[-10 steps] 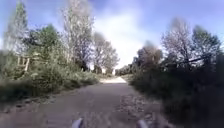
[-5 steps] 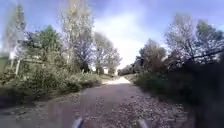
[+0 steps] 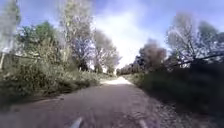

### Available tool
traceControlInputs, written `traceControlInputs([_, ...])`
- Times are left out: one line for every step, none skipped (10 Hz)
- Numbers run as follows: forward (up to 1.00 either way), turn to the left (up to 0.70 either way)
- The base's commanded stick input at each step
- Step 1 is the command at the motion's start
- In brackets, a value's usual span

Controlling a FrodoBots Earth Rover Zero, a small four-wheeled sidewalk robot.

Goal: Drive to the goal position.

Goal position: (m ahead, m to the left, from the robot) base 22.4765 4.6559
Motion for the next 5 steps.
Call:
traceControlInputs([1.0, -0.4])
traceControlInputs([1.0, -0.4])
traceControlInputs([1.0, -0.02])
traceControlInputs([1.0, 0.0])
traceControlInputs([1.0, -0.31])
